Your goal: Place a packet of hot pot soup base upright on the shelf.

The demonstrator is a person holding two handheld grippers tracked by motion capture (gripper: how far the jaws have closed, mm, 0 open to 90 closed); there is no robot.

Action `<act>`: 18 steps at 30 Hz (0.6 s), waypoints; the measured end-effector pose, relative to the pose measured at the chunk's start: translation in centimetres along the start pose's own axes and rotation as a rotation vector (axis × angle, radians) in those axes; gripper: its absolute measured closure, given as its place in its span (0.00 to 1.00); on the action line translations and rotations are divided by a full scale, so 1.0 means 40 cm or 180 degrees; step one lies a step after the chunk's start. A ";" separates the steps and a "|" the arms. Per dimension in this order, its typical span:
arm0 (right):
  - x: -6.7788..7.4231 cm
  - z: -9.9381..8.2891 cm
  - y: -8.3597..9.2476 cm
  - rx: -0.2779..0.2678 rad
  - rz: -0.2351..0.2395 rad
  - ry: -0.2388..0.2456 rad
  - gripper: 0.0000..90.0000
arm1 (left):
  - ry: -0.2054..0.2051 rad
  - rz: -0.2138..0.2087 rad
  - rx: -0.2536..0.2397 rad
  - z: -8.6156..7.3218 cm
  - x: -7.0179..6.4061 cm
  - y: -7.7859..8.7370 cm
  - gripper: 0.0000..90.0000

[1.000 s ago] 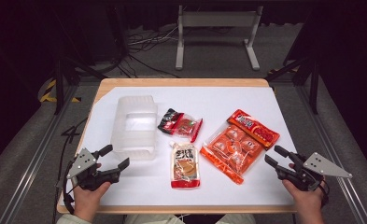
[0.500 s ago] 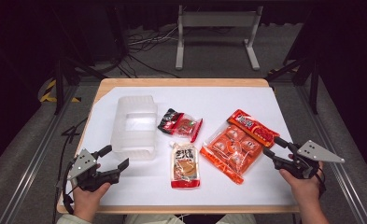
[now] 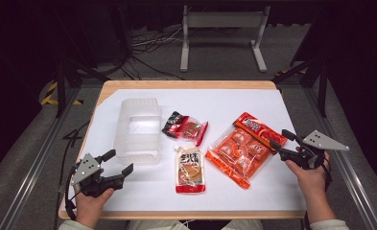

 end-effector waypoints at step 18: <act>-0.125 -0.044 -0.043 0.0201 -0.0163 -0.0377 0.35 | -0.0028 0.0082 -0.0074 0.012 0.005 0.014 0.20</act>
Point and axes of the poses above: each handheld gripper's, and its own axes: y roughly backward along the jaws, z roughly out of its top, x roughly to its left, the point moved 10 cm from there along -y, roughly forward along the jaws
